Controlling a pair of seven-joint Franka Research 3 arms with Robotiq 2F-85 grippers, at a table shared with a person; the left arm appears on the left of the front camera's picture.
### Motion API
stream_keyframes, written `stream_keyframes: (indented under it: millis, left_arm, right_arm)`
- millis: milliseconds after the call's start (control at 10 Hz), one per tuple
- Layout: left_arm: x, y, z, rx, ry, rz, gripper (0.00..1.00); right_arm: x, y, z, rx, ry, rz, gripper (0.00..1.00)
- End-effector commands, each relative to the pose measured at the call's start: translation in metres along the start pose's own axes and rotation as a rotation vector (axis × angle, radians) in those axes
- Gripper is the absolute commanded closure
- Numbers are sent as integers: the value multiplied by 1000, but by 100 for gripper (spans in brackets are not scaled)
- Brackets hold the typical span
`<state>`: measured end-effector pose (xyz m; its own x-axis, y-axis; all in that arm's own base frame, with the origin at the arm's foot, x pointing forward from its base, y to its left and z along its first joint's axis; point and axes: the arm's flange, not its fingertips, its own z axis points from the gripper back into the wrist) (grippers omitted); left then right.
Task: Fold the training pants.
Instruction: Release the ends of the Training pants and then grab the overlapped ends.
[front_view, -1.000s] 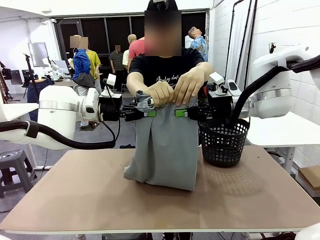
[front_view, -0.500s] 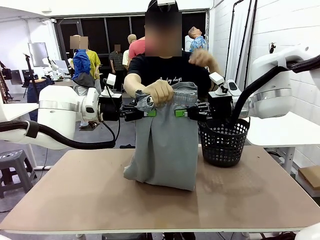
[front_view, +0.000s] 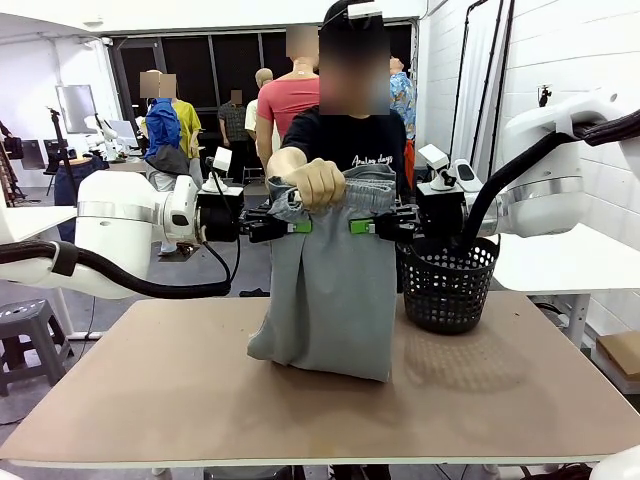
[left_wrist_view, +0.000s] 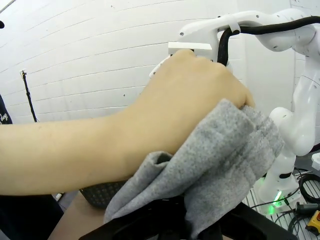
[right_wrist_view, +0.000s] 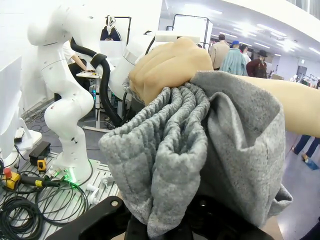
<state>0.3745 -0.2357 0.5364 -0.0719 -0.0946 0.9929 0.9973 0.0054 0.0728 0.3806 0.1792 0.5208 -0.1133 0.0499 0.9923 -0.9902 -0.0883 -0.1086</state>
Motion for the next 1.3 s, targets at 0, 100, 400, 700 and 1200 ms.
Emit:
stream_keyframes:
  millis: [0, 100, 400, 700, 1200]
  left_arm:
    - [3, 0, 2, 2, -7, -3, 100]
    - [3, 0, 2, 2, -7, -3, 100]
    - [3, 0, 2, 2, -7, -3, 100]
    - [3, 0, 2, 2, -7, -3, 100]
    - [3, 0, 2, 2, -7, -3, 100]
  right_arm:
    - [-2, 4, -2, -2, -24, 10, 100]
    - [-2, 4, -2, -2, -24, 10, 100]
    - [-2, 4, -2, -2, -24, 10, 100]
    - [-2, 4, -2, -2, -24, 10, 100]
    - [-2, 4, -2, -2, -24, 10, 100]
